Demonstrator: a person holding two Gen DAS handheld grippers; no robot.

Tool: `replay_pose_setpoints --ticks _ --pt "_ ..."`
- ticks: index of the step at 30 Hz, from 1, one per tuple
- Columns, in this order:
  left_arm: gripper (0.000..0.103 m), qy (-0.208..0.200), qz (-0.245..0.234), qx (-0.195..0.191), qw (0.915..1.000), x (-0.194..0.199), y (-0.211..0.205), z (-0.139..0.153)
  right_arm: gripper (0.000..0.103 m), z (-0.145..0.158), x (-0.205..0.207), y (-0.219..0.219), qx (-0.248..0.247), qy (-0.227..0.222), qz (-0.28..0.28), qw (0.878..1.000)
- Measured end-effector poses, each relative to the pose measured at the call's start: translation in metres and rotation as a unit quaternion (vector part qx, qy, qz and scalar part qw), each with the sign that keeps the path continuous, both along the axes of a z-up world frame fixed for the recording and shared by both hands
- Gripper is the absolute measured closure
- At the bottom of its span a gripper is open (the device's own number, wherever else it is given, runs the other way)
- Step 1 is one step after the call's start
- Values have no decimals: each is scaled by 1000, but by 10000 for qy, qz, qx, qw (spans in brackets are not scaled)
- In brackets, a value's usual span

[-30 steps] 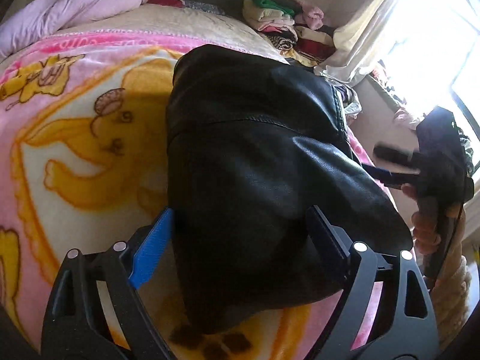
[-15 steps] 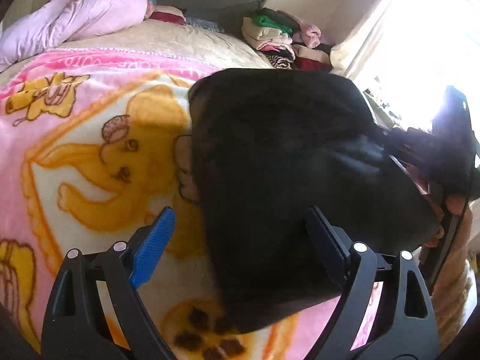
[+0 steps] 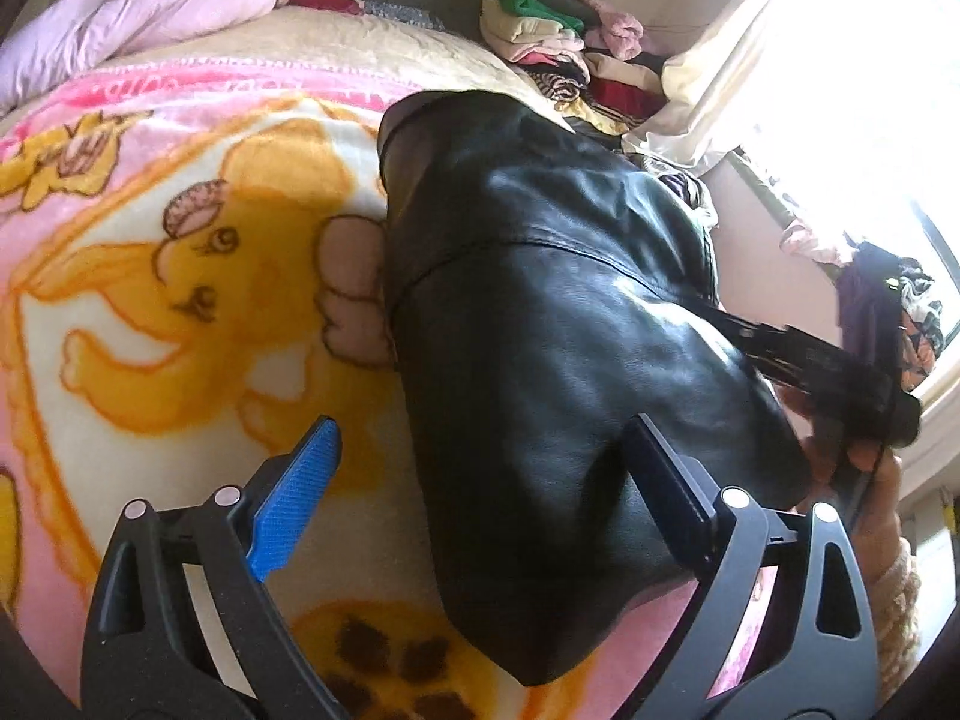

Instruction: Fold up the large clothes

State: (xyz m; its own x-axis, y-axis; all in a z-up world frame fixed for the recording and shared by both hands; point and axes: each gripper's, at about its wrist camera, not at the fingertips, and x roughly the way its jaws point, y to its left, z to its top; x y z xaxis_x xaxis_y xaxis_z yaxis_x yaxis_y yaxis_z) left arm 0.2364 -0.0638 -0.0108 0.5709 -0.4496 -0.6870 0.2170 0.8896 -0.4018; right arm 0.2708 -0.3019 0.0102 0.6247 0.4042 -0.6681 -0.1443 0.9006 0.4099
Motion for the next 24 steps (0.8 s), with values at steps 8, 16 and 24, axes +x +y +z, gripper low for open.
replay_pose_setpoints --ticks 8,16,24 --pt "15 -59 -128 40 9999 -7 -13 1 26 -1 -63 -9 751 163 0 9970" --pt "15 -130 -179 310 9993 -11 -20 -2 71 -6 -100 9 394 18 170 9991" --pt "14 -50 -240 376 9990 -13 -27 -14 52 -43 -103 5 283 227 -181 9992"
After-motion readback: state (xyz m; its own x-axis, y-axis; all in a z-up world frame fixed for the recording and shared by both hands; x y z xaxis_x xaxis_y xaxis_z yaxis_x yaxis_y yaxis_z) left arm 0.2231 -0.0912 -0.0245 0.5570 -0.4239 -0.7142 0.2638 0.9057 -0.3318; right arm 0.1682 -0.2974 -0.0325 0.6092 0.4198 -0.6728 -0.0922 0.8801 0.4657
